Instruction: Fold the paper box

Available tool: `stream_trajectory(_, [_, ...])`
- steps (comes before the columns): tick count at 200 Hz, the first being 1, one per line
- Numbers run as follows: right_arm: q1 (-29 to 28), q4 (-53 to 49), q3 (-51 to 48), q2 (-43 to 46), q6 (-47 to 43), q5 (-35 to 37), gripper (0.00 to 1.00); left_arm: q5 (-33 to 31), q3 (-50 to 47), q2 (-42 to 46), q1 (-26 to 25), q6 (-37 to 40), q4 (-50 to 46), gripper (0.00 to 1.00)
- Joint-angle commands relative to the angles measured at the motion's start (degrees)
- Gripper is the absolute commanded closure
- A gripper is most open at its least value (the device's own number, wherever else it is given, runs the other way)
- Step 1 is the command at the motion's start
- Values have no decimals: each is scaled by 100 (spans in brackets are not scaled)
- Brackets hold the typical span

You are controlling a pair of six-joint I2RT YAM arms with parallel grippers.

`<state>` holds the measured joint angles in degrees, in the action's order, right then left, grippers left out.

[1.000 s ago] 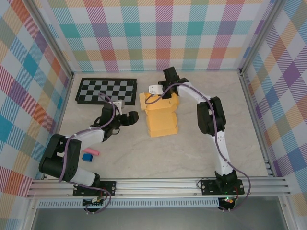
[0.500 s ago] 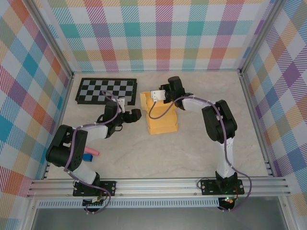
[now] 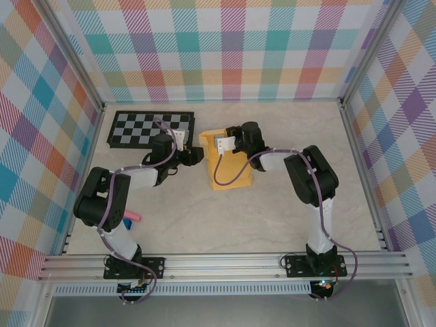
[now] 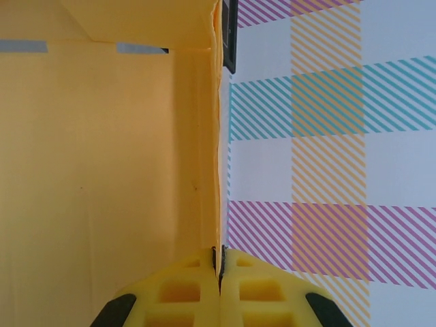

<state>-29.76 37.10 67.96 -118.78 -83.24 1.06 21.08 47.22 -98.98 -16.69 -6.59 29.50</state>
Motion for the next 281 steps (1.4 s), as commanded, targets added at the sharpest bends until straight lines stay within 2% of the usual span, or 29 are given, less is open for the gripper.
stream_trajectory(1, [-48,709,-213,373,-21,-132,100,702,-255,-123,25,938,1074,26])
stream_trajectory(14, [-59,864,-402,475,18,-264,100,696,-488,-212,25,1143,1700,25])
stream_trajectory(40, [-82,1284,-701,539,-64,-273,100,648,-371,-503,-29,1313,1681,26])
stream_trajectory(67, [-109,1768,-978,600,-87,-240,100,211,-414,-605,-189,1375,1911,28])
stream_trajectory(89, [-161,1942,-1179,671,-113,-194,100,282,-511,-623,-236,1360,2176,30])
stream_trajectory(121, [-222,2086,-1362,651,-178,-140,100,181,-434,-598,-385,1630,1924,35])
stream_trajectory(156, [-258,2320,-1480,558,-293,-47,100,-164,-277,-648,-511,1871,1643,50])
stream_trajectory(204, [-349,2579,-1792,549,-541,47,100,-572,-207,-684,-696,2011,1557,62])
stream_trajectory(247, [-477,2727,-1883,532,-558,234,100,-822,131,-911,-970,1990,1391,62])
stream_trajectory(281, [-571,2854,-1939,565,-538,390,100,-1289,222,-1047,-1129,1978,1518,64])
